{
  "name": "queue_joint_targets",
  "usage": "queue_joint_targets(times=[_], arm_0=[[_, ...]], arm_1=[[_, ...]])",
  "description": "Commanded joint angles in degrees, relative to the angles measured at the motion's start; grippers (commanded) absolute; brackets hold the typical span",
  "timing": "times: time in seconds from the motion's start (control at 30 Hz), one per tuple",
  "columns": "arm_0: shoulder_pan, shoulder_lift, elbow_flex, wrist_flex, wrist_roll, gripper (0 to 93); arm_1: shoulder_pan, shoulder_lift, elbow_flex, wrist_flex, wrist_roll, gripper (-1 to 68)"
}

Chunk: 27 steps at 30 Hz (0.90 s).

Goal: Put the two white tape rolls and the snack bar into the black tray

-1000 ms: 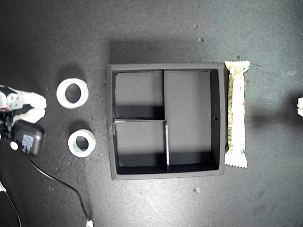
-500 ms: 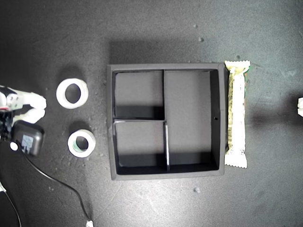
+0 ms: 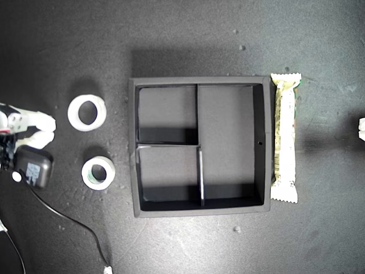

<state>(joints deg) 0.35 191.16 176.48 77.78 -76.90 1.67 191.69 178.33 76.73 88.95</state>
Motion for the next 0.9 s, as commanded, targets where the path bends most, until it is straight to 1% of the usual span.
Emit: queue_joint_targets(times=[0.0, 0.03, 0.07, 0.1, 0.17, 0.2, 0.27, 0.3, 0.37, 0.47, 0.57, 0.67, 0.77, 0.87], arm_0=[[0.6, 3.0, 3.3, 2.1, 0.6, 0.2], [0.6, 3.0, 3.3, 2.1, 0.6, 0.2], [0.4, 3.0, 3.3, 2.1, -1.8, 0.2], [-0.1, 3.0, 3.3, 2.1, -5.7, 0.3], [-0.7, 3.0, 3.3, 2.0, -4.7, 0.3], [-0.4, 3.0, 3.3, 1.8, -6.9, 0.3], [2.3, 3.0, 3.3, 1.1, -14.2, 0.2], [4.5, 2.9, 3.3, -1.0, -16.1, 0.2], [5.7, 2.8, 3.3, -6.6, -13.1, 0.0], [8.5, 2.7, 2.5, -17.6, -9.6, 0.0], [9.1, 2.7, 1.2, -27.6, -4.3, 0.0], [8.1, 2.7, 1.2, -40.0, 2.2, 0.0], [6.5, 2.8, 3.3, -53.0, 8.3, 0.0], [4.7, 2.9, 3.3, -56.3, 14.3, 0.1]], arm_1=[[0.1, 0.3, 0.7, 0.1, -11.1, 0.5], [0.2, 0.3, 0.7, 0.1, -11.1, 0.5], [0.2, 0.3, 0.7, 0.1, -11.1, 0.5], [0.2, 0.3, 0.7, 0.1, -11.1, 0.5], [0.7, 0.3, 0.7, 0.1, -10.4, 0.5], [1.7, 0.3, 0.7, 0.1, -9.1, 0.5], [4.9, 0.3, 0.7, 0.0, -6.2, -0.1], [6.4, 0.3, 0.7, -0.5, -5.0, -0.1], [9.3, 0.3, 0.7, -4.1, -5.4, -0.2], [13.7, 0.3, 0.7, -11.4, -9.5, -0.3], [15.7, 0.2, 0.7, -20.8, -15.6, -0.4], [17.3, 0.2, 0.7, -29.3, -20.0, -0.4], [18.2, 0.2, 0.7, -35.4, -21.7, -0.4], [18.4, 0.2, 0.7, -41.7, -24.1, -0.4]])
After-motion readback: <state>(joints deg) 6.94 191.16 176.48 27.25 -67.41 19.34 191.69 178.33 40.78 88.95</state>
